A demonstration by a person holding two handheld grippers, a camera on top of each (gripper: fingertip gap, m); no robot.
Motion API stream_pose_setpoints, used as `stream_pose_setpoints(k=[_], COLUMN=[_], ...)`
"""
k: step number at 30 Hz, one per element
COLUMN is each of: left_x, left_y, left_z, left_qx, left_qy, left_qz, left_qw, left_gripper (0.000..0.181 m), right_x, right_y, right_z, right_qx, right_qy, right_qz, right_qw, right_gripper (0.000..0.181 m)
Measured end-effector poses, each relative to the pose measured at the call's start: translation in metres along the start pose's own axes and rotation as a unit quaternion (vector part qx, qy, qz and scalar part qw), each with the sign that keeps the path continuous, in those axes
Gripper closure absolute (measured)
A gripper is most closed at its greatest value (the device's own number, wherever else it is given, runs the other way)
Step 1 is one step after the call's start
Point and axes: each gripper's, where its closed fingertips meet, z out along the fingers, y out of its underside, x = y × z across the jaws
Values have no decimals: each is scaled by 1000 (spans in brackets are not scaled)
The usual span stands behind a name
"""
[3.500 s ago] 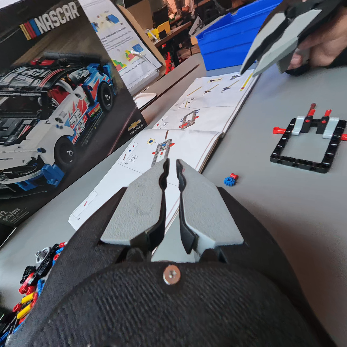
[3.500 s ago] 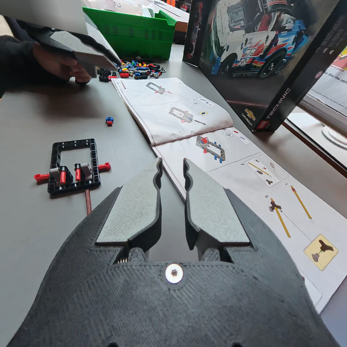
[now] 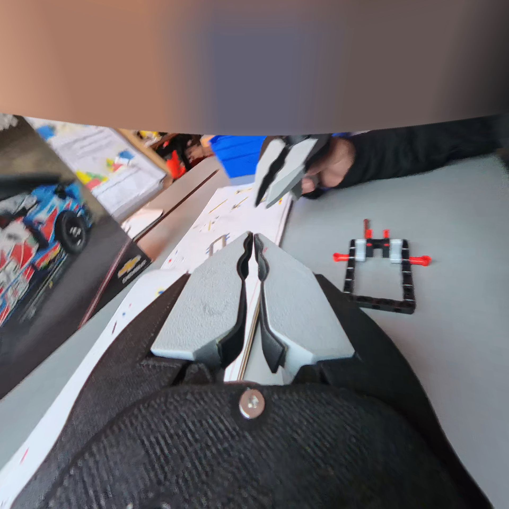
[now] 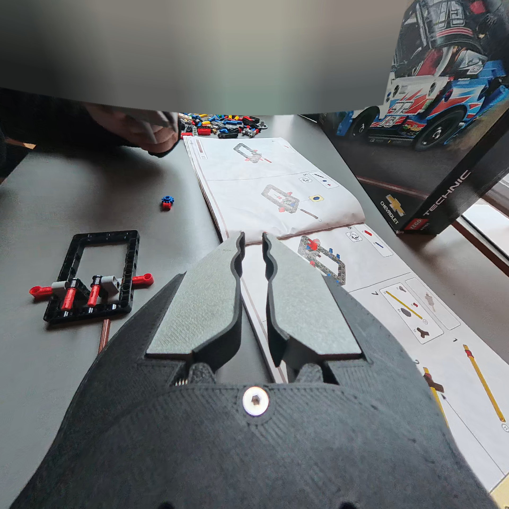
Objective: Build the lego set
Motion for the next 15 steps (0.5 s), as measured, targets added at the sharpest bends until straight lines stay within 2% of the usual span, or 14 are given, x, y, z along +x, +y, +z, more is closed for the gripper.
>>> stream_pose_setpoints(k=[2, 9, 15], left_x=[-9, -17, -32], left_y=[9, 5, 8], left_z=[2, -1, -4], left_qx=[-23, -12, -16], left_qy=[-14, -28, -68], left_qz=[-17, -50, -76], left_qw=[999, 998, 995], left_gripper=[179, 180, 181], right_x=[1, 3, 4], right_y=[1, 1, -1], right_z=[1, 1, -1], right_qx=[-4, -4, 2], right_qy=[3, 8, 13], right_qz=[-1, 7, 5], right_qw=[1000, 1000, 1000], right_gripper=[173, 174, 174])
